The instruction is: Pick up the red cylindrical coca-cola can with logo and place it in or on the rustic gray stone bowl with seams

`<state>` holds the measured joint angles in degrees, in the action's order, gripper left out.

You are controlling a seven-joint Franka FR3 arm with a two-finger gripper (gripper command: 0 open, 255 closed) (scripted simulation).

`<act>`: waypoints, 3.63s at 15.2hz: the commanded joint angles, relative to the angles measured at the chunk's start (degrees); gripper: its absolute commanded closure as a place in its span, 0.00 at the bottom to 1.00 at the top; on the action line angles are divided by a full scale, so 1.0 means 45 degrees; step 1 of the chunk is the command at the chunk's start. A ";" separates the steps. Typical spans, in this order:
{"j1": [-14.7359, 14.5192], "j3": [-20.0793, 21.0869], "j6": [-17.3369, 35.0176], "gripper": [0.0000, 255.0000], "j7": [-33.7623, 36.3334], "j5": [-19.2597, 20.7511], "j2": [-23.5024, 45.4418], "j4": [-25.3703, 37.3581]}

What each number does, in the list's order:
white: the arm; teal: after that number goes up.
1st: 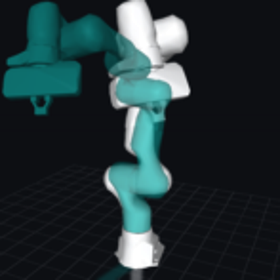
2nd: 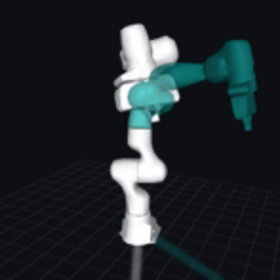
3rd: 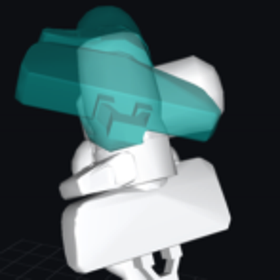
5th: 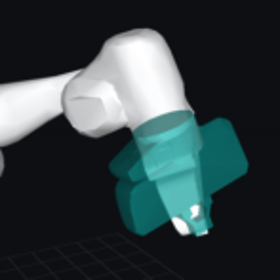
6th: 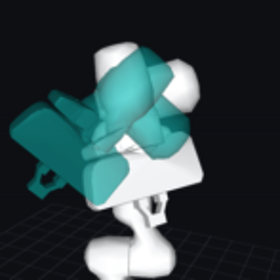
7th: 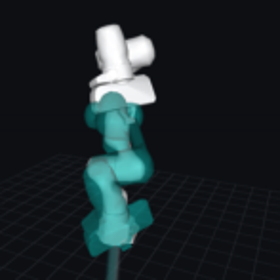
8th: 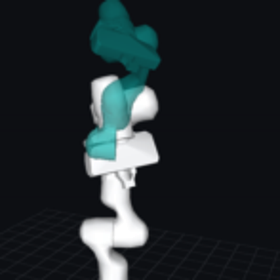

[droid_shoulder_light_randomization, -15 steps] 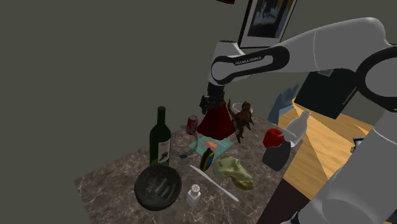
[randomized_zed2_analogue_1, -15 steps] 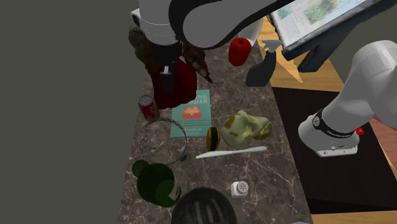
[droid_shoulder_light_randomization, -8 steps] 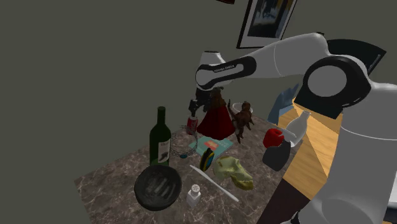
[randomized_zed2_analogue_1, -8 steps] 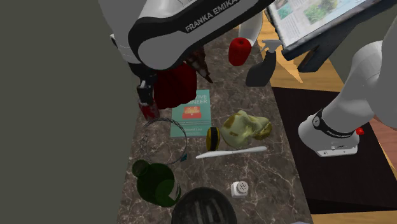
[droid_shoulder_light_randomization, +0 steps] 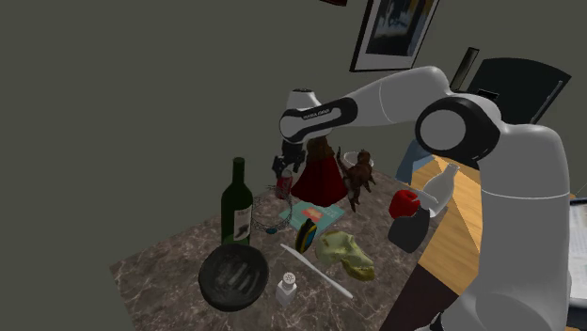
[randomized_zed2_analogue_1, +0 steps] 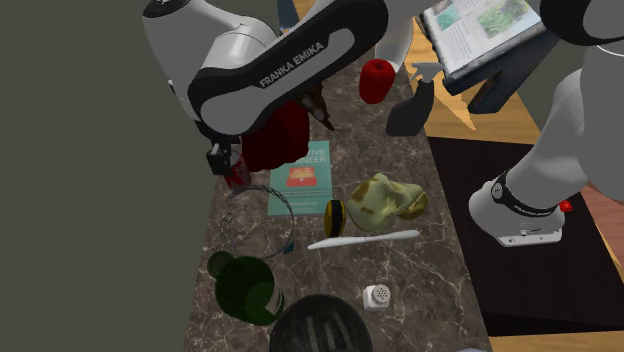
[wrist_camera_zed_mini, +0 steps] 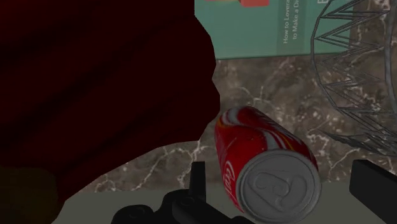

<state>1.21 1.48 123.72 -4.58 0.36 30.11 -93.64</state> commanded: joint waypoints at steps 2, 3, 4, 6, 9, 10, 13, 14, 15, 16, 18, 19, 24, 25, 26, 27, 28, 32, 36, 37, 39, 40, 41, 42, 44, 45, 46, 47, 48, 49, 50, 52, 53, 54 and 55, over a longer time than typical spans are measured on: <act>0.0000 -0.0005 0.0450 0.00 -0.0006 0.0008 0.0338 -0.0107; 0.0000 -0.0005 0.0451 0.00 -0.0006 0.0008 0.0337 -0.0111; 0.0000 -0.0006 0.0450 0.00 -0.0006 0.0008 0.0338 -0.0108; 0.0000 -0.0006 0.0450 0.00 -0.0006 0.0008 0.0338 -0.0107; 0.0000 -0.0006 0.0450 0.00 -0.0006 0.0008 0.0338 -0.0107; 0.0000 -0.0005 0.0448 0.00 -0.0006 0.0008 0.0338 -0.0107; 0.0000 -0.0005 0.0449 1.00 -0.0005 0.0008 0.0336 -0.0110; 0.0001 -0.0005 0.0450 1.00 -0.0006 0.0007 0.0334 -0.0112; 0.0000 -0.0005 0.0456 1.00 -0.0006 0.0007 0.0331 -0.0121; 0.0001 -0.0005 0.0455 1.00 -0.0006 0.0007 0.0330 -0.0121; 0.0002 -0.0006 0.0449 1.00 -0.0008 0.0007 0.0331 -0.0114; 0.0003 -0.0006 0.0449 1.00 -0.0009 0.0007 0.0327 -0.0119; 0.0004 0.0000 -0.0070 1.00 -0.0007 -0.0001 -0.0007 0.0067; 0.0004 0.0001 -0.0205 1.00 -0.0008 -0.0003 -0.0084 0.0125; 0.0005 0.0002 -0.0339 1.00 -0.0008 -0.0005 -0.0162 0.0181; 0.0006 0.0003 -0.0474 1.00 -0.0009 -0.0006 -0.0238 0.0240; 0.0006 0.0004 -0.0611 1.00 -0.0009 -0.0008 -0.0312 0.0302; 0.0008 0.0008 -0.1166 1.00 -0.0010 -0.0015 -0.0587 0.0583; 0.0010 0.0012 -0.1739 1.00 -0.0011 -0.0021 -0.0826 0.0917; 0.0010 0.0012 -0.1885 1.00 -0.0011 -0.0023 -0.0880 0.1009; 0.0010 0.0014 -0.2177 1.00 -0.0011 -0.0025 -0.0985 0.1197; 0.0010 0.0014 -0.2329 1.00 -0.0011 -0.0026 -0.1028 0.1305; 0.0011 0.0015 -0.2479 1.00 -0.0011 -0.0028 -0.1072 0.1412; 0.0011 0.0016 -0.2630 1.00 -0.0011 -0.0029 -0.1113 0.1521; 0.0010 0.0017 -0.2937 1.00 -0.0011 -0.0030 -0.1189 0.1752; 0.0010 0.0018 -0.3091 1.00 -0.0010 -0.0031 -0.1222 0.1874; 0.0010 0.0018 -0.3248 1.00 -0.0010 -0.0032 -0.1253 0.1999; 0.0010 0.0019 -0.3405 1.00 -0.0010 -0.0033 -0.1281 0.2128; 0.0009 0.0019 -0.3564 1.00 -0.0009 -0.0033 -0.1307 0.2262; 0.0009 0.0019 -0.3631 1.00 -0.0009 -0.0034 -0.1319 0.2317; -0.0138 0.0081 -0.3489 1.00 0.0204 -0.0018 -0.1663 0.1832; -0.0433 0.0215 -0.3244 1.00 0.0642 0.0010 -0.2311 0.0940; -0.0579 0.0289 -0.3138 1.00 0.0867 0.0022 -0.2615 0.0532; -0.0727 0.0364 -0.3044 1.00 0.1096 0.0032 -0.2906 0.0147; -0.0872 0.0446 -0.2959 1.00 0.1328 0.0040 -0.3184 -0.0215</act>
<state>-2.23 3.24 109.98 0.59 0.50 16.87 -93.13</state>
